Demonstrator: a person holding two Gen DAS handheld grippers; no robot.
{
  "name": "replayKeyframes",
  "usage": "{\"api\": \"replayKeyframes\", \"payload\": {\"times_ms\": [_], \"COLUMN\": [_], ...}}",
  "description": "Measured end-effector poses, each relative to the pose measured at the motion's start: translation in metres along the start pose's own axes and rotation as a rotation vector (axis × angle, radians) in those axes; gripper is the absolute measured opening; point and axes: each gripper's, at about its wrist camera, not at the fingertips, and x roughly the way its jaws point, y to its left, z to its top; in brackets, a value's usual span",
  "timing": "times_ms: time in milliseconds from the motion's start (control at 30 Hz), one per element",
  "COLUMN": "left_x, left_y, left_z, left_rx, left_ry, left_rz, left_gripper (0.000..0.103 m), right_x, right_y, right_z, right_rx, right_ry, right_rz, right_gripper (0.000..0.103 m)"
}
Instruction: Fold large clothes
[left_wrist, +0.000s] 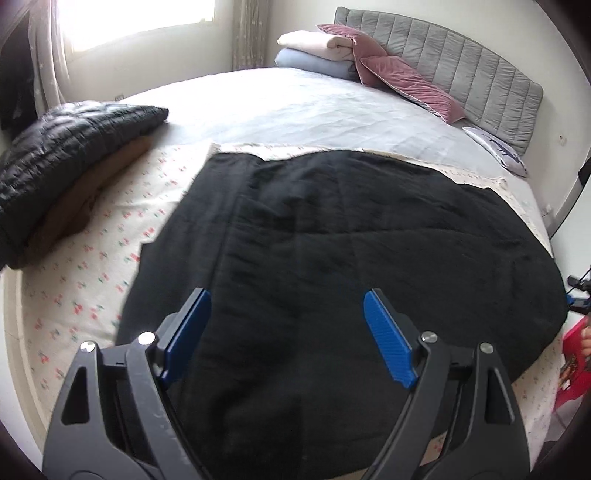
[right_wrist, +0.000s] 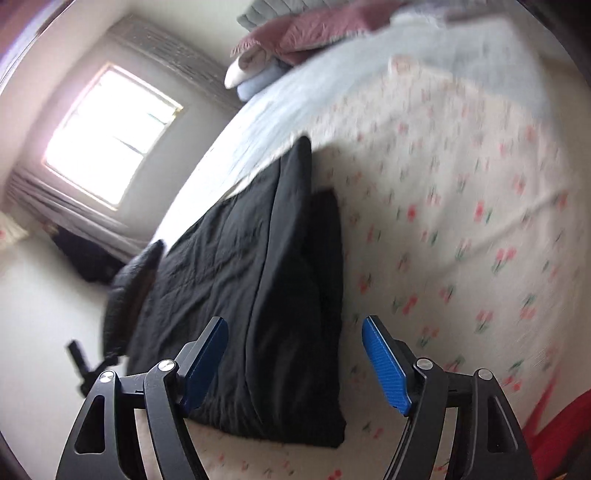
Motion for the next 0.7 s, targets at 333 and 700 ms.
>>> {"api": "replayKeyframes", "payload": {"times_ms": [333, 700], "left_x": [0.033, 0.004], "left_y": [-0.005, -0.024], "left_z": [-0.024, -0.019], "left_rx": [0.043, 0.051], "left_ry": [0.073, 0.016], "left_rz": [0.060, 0.009], "left_gripper": [0.085, 0.085], "right_x": [0.006, -0.012], "right_y": [-0.004, 0.115], "right_z": [-0.017, -0.035], "right_rx": [-0.009, -0.278], "right_ry": [-0.068, -0.216], "right_rz": [-0.179, -0.346], "right_gripper": [0.008, 0.039]}}
